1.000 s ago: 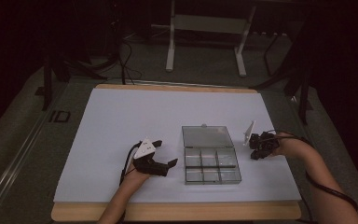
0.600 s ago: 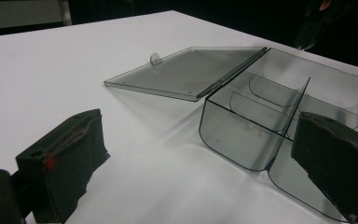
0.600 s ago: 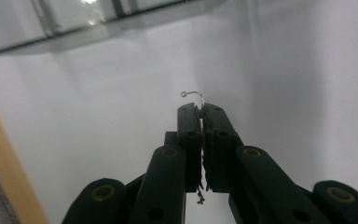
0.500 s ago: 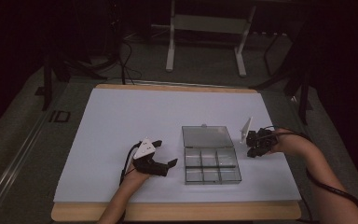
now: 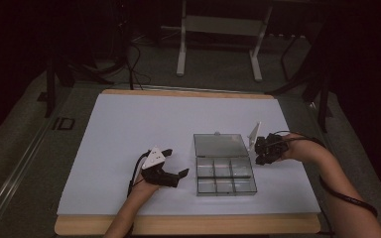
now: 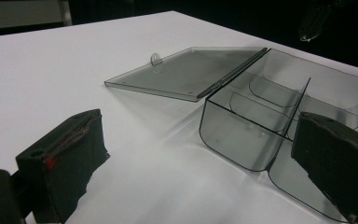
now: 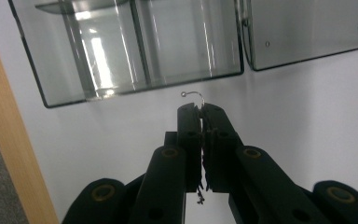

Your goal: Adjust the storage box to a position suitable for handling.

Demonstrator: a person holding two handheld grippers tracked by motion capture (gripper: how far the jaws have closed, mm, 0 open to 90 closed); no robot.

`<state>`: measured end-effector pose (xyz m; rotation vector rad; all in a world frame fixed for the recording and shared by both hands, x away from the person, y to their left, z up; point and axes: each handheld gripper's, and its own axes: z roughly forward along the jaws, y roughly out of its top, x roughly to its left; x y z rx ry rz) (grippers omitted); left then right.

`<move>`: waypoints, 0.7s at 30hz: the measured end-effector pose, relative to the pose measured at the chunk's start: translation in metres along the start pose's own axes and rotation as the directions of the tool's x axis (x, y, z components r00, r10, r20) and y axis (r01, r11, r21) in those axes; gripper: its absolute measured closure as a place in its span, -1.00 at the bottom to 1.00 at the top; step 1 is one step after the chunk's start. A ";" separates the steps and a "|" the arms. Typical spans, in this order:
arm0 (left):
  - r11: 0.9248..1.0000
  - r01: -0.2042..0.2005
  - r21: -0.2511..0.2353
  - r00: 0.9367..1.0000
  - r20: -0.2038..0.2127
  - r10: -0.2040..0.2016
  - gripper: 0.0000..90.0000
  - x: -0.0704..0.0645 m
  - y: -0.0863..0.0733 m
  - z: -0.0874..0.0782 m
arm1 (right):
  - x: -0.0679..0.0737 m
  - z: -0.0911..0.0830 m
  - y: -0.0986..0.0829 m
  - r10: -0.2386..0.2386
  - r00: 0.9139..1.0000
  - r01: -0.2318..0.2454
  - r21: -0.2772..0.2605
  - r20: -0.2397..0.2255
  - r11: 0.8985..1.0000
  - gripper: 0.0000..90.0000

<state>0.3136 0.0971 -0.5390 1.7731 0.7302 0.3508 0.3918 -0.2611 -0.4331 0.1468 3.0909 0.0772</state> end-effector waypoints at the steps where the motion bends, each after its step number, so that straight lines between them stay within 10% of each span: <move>1: 1.000 -0.001 0.000 1.000 0.001 0.001 -0.92 0.000 0.000 0.000 | 0.000 0.000 0.001 -0.002 1.000 0.002 0.001 -0.002 1.000 0.92; 21: 1.000 -0.004 -0.001 1.000 0.001 0.004 -0.92 0.000 0.000 0.000 | 0.009 -0.003 0.044 -0.075 0.997 0.075 -0.031 -0.002 0.997 0.92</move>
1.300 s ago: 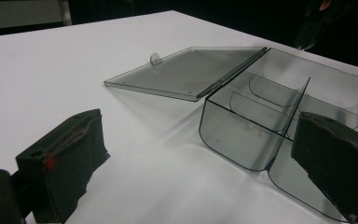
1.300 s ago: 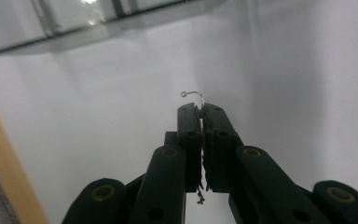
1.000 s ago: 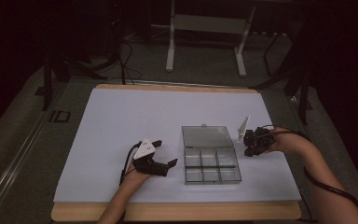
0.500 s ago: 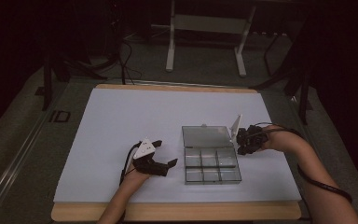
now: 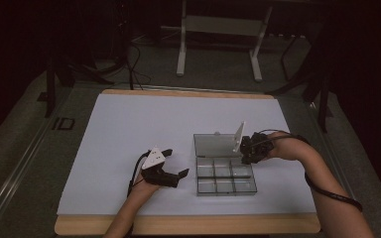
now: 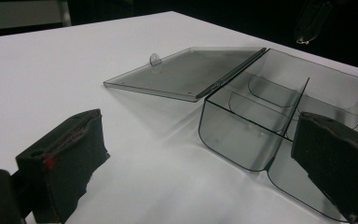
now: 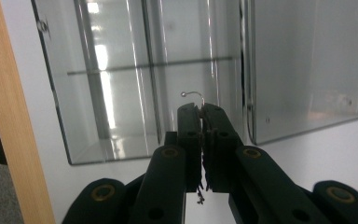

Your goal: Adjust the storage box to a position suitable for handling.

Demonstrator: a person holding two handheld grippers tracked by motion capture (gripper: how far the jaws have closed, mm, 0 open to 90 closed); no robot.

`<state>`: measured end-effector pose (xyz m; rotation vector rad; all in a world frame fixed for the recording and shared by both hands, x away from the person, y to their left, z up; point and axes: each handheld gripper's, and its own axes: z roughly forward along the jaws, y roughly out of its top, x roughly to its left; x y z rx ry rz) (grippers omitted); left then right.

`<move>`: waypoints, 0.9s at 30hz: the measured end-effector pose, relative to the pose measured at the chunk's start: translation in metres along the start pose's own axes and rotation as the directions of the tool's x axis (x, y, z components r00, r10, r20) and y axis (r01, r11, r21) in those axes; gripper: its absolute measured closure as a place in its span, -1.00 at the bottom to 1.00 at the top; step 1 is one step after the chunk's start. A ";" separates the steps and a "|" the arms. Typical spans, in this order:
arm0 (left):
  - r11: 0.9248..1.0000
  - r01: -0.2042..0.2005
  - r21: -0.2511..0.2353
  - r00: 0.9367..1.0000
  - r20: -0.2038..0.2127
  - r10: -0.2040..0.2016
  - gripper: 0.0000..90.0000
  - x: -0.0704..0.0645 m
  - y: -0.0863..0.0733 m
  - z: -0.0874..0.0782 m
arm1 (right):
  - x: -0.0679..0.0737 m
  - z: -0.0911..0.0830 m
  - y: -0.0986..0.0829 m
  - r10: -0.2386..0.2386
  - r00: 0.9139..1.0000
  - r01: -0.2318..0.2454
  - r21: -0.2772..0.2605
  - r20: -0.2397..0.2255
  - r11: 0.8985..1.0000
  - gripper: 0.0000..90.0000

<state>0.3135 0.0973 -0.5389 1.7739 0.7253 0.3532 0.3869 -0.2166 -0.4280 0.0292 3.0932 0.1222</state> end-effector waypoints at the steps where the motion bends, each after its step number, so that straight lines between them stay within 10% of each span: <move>1: 1.000 0.001 0.000 1.000 -0.001 -0.001 -0.92 0.000 0.000 0.000 | 0.001 0.001 0.003 -0.004 1.000 0.004 0.001 -0.001 1.000 0.92; 27: 1.000 -0.003 -0.001 1.000 0.002 0.003 -0.92 0.000 0.000 0.000 | 0.013 0.013 0.062 -0.104 0.994 0.103 -0.018 -0.017 0.994 0.92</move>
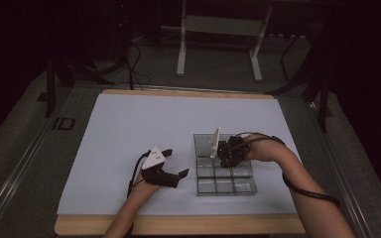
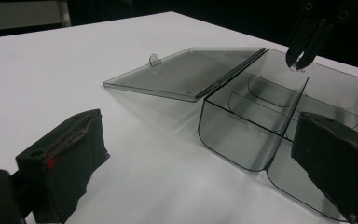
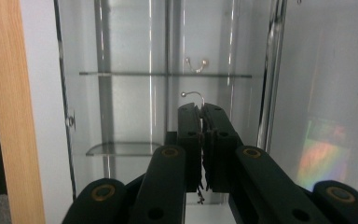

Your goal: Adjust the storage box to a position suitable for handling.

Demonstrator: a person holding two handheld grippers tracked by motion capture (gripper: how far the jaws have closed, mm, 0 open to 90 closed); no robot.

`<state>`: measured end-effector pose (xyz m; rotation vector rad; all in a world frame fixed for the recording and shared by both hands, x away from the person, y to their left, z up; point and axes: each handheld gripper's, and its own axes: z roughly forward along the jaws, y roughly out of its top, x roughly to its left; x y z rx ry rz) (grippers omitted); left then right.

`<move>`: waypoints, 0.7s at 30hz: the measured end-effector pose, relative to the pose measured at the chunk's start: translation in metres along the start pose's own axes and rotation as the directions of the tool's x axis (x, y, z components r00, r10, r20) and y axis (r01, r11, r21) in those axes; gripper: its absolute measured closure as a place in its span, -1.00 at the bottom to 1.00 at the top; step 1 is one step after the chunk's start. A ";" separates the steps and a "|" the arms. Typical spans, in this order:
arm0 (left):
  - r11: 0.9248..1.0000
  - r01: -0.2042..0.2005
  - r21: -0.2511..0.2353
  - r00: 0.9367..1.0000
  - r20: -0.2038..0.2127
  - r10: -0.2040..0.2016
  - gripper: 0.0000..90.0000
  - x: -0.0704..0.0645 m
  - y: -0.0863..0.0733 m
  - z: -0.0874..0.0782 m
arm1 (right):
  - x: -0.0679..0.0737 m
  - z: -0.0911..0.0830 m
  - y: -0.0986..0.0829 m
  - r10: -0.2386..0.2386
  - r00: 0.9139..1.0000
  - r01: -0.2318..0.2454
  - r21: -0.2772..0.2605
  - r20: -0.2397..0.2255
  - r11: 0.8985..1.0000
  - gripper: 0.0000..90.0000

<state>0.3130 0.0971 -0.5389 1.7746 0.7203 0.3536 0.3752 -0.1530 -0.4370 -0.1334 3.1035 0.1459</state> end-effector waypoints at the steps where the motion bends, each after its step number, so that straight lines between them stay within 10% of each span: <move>1: 1.000 0.000 0.000 1.000 0.001 0.000 -0.92 0.000 0.000 0.000 | 0.000 0.001 0.002 -0.005 1.000 0.005 -0.005 -0.001 1.000 0.92; 21: 1.000 0.000 -0.004 1.000 0.000 0.000 -0.92 0.000 0.000 0.000 | 0.002 0.022 0.028 -0.029 1.000 0.029 0.004 -0.008 1.000 0.92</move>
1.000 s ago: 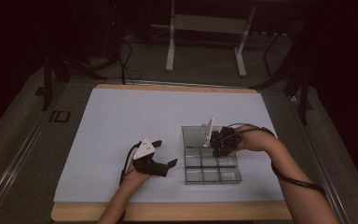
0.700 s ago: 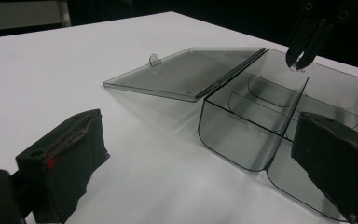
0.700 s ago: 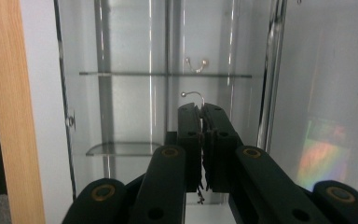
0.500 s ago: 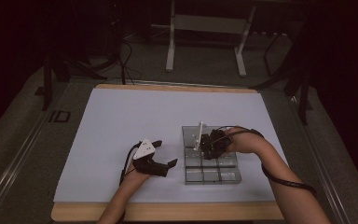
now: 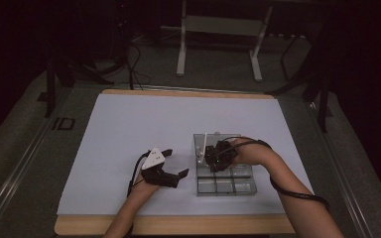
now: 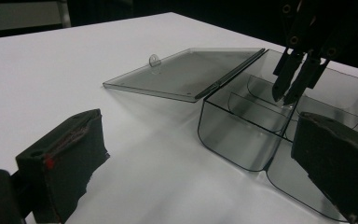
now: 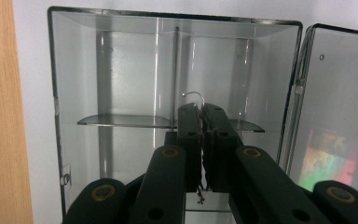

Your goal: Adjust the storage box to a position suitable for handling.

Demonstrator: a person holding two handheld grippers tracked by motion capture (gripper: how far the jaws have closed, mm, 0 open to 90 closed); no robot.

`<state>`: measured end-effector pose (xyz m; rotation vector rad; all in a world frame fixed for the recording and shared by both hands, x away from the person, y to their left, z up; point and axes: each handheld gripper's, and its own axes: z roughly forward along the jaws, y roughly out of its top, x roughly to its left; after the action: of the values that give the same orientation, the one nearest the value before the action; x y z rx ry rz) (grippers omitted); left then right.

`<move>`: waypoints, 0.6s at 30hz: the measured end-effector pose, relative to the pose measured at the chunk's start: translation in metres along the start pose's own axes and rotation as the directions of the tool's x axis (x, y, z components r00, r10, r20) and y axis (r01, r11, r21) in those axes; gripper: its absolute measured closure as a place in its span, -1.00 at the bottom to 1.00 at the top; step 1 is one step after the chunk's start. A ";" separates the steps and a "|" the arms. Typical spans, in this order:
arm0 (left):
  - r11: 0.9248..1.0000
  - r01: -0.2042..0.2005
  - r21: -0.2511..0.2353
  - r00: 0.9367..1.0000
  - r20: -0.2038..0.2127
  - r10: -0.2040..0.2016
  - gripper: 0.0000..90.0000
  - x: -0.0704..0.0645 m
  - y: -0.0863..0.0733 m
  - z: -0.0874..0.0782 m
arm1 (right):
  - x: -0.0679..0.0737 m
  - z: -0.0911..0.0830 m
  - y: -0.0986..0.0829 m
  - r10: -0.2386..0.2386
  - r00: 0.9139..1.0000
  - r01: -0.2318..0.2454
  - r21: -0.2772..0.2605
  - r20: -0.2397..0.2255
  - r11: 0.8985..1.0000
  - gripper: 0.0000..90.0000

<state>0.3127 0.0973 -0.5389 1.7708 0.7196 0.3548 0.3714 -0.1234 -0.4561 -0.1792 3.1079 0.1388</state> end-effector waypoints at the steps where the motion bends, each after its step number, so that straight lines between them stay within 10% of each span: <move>1: 1.000 0.000 0.000 1.000 0.000 0.000 -0.92 0.000 0.000 0.000 | 0.000 0.000 0.000 0.006 1.000 -0.006 0.000 -0.002 1.000 0.92; 18: 1.000 -0.002 -0.004 1.000 0.003 0.002 -0.92 0.000 0.000 -0.001 | -0.001 0.003 0.000 0.025 1.000 -0.025 0.013 0.003 1.000 0.86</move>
<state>0.3120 0.0975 -0.5390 1.7678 0.7149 0.3547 0.3728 -0.1226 -0.4590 -0.1399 3.1086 0.1193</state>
